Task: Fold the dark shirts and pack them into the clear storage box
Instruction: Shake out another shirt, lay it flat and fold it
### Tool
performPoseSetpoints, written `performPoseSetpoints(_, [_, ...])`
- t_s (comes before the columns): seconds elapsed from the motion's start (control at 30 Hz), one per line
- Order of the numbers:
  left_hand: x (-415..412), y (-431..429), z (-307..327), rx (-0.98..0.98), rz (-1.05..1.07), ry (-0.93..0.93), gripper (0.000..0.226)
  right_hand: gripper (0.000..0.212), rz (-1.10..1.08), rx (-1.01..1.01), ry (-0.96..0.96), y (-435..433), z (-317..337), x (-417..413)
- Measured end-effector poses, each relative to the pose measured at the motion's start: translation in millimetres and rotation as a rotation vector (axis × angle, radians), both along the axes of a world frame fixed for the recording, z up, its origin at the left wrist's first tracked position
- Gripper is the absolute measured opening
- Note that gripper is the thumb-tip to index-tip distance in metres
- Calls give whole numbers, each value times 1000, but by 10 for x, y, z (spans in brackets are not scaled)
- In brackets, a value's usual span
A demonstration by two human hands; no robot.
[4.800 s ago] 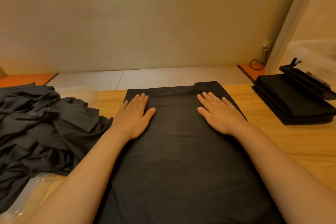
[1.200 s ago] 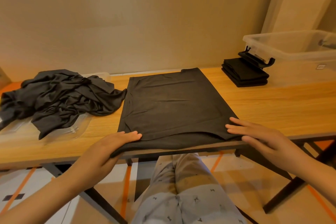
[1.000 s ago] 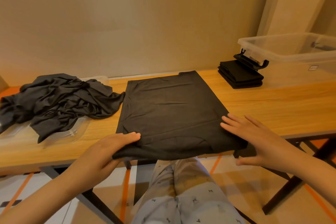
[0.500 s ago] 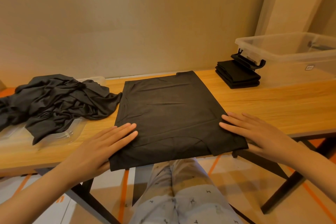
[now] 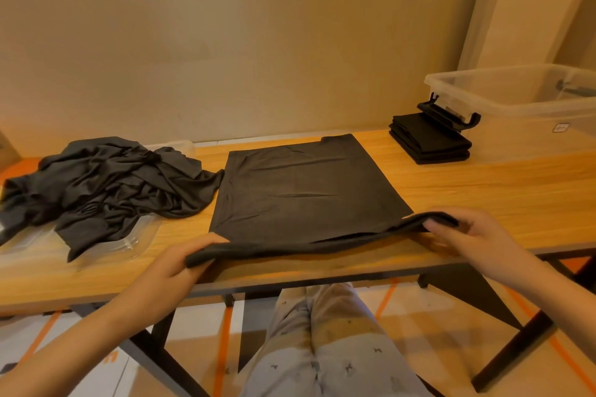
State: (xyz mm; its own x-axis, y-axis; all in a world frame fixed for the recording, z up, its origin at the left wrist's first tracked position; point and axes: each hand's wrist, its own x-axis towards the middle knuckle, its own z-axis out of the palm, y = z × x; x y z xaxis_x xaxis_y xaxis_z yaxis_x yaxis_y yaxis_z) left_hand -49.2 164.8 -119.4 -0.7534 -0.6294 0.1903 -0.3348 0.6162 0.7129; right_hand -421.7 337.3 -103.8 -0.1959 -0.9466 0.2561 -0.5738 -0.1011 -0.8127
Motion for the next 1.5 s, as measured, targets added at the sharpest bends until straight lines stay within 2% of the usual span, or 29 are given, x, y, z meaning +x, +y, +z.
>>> performPoseSetpoints(0.07, [-43,-26,107,28,3,82,26,12,-57,-15,-76,-43,57,-9])
performPoseSetpoints(0.17, [-83,-130,207,41,54,120,25,24,-84,-62,-177,-118,155,-27])
performPoseSetpoints(0.27, [-159,-200,322,53,66,217,25,9,-134,-76,-244,-199,252,-31])
performPoseSetpoints(0.37, [-292,-316,480,87,134,240,31,54,-91,-92,-294,-393,346,-101])
performPoseSetpoints(0.4, [-342,-387,530,121,163,261,28,53,-102,-101,-329,-506,401,-121])
performPoseSetpoints(0.47, [-463,-577,640,240,212,281,24,29,-118,-98,-410,-802,524,-199])
performPoseSetpoints(0.5, [-523,-715,690,307,217,281,22,23,-136,-99,-434,-987,578,-262])
performPoseSetpoints(0.53, [-583,-873,728,369,207,273,23,21,-156,-85,-428,-1184,623,-327])
performPoseSetpoints(0.63, [-797,-1388,820,521,226,184,43,15,-189,36,-407,-1821,667,-507])
performPoseSetpoints(0.7, [-945,-1769,802,568,305,65,27,19,-217,157,-350,-2268,579,-657])
performPoseSetpoints(0.77, [-1056,-2111,706,575,399,-77,24,24,-252,291,-249,-2625,417,-785])
performPoseSetpoints(0.87, [-1154,-2427,420,501,542,-177,33,21,-341,395,-109,-2927,142,-908])
performPoseSetpoints(1.03, [-1231,-2439,162,181,663,-189,37,14,-412,348,-59,-3033,13,-969])
performPoseSetpoints(1.17, [-1221,-2429,108,74,712,-176,18,11,-464,279,6,-3011,-36,-898])
performPoseSetpoints(1.27, [-1180,-2422,52,-104,752,-251,8,10,-515,223,69,-3008,-42,-885])
performPoseSetpoints(1.4, [-1167,-2365,64,-231,768,-301,18,25,-536,193,369,-2987,-90,-892])
performPoseSetpoints(1.5, [-1275,-2206,212,-407,752,-315,29,29,-322,36,567,-2952,-44,-801])
